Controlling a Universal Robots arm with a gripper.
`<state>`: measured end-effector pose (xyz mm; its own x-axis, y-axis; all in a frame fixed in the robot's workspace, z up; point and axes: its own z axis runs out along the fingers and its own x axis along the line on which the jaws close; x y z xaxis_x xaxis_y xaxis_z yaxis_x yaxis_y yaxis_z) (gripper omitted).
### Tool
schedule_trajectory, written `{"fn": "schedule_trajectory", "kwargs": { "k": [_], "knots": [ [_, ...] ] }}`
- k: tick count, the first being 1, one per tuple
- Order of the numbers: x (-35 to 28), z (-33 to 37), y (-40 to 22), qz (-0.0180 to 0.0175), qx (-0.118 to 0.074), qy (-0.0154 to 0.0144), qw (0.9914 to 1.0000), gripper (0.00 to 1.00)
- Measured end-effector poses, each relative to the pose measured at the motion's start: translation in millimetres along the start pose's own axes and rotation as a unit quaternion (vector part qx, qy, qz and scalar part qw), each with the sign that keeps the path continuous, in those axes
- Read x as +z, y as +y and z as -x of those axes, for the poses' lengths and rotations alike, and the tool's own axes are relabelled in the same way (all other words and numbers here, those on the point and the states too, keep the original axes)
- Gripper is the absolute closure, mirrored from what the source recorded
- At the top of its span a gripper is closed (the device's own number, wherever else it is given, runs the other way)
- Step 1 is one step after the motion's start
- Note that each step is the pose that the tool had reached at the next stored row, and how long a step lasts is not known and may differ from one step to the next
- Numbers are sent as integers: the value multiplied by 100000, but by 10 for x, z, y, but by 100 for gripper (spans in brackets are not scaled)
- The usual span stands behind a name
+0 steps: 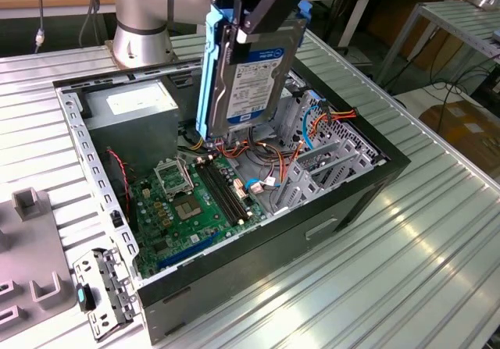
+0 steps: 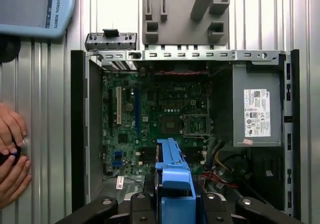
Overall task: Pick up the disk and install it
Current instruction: 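Insert the disk into the insertion slot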
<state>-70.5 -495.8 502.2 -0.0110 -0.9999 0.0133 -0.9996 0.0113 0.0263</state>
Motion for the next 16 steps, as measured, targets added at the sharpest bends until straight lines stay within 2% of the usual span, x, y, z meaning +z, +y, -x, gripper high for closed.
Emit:
{"fn": "schedule_trajectory", "kwargs": {
  "k": [2, 5, 11, 12, 16],
  "knots": [
    [0, -3, -89, 0, -7, 7, 100000, 63],
    [0, -11, -163, 1, -4, 12, 100000, 63],
    [4, -94, -176, 1, -3, 6, 100000, 63],
    [6, -149, -178, -2, -1, 1, 100000, 63],
    [12, -259, -219, 0, 3, 4, 100000, 63]
  ]
}}
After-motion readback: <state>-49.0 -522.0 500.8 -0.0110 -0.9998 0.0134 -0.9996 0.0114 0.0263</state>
